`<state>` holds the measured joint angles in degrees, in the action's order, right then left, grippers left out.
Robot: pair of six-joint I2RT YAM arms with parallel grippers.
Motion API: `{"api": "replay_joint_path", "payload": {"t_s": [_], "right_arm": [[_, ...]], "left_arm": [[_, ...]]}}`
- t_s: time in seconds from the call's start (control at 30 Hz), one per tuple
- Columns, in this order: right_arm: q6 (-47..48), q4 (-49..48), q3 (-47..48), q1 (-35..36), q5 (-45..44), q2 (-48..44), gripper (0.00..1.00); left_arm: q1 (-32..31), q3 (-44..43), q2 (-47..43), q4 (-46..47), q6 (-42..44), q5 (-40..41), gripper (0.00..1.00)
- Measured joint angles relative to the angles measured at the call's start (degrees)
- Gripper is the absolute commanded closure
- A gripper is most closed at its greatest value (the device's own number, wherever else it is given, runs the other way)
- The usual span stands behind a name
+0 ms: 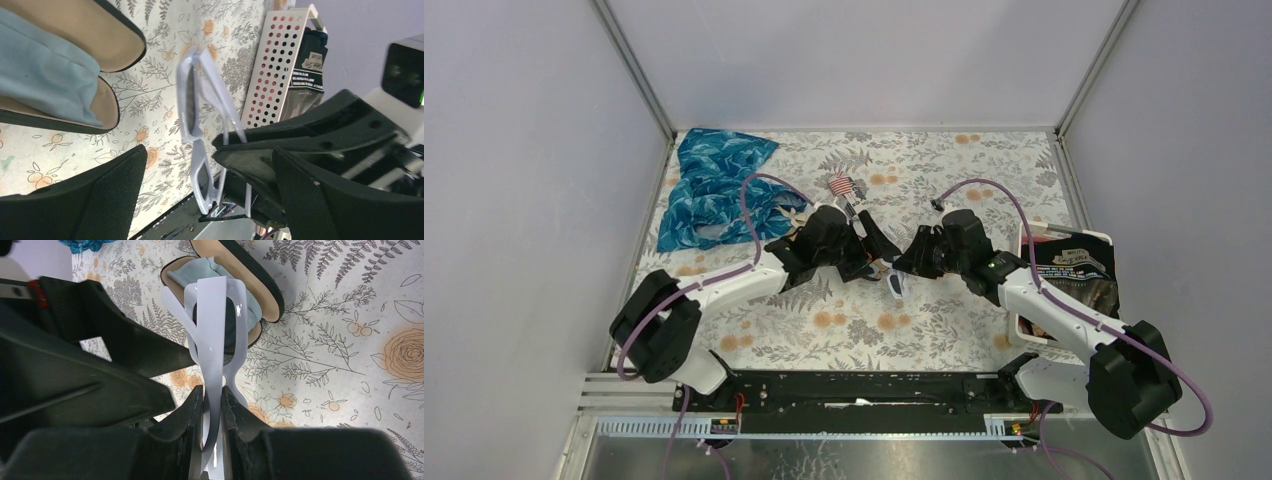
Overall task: Organize the sunglasses
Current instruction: Pick up the sunglasses from the center of the board.
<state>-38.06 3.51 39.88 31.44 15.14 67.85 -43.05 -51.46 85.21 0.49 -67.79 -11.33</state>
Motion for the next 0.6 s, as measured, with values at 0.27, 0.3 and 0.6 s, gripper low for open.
{"api": "replay_joint_path", "payload": {"t_s": [0.27,0.3,0.6], "right_arm": [[0.0,1.4,0.0,-0.2,-1.6,0.0,1.0],[0.0,1.4,0.0,-0.3,-1.9,0.0,1.0],[0.0,3.0,-0.1,-0.5,-2.7,-0.6,1.0]], "left_arm": [[-0.5,2.1,4.1,6.9,-3.4,-2.4,0.1],[-0.7,2.1,4.3,7.4,-3.5,-2.5,0.12],[-2.0,2.0,5.6,10.3,-4.6,-2.6,0.23]]}}
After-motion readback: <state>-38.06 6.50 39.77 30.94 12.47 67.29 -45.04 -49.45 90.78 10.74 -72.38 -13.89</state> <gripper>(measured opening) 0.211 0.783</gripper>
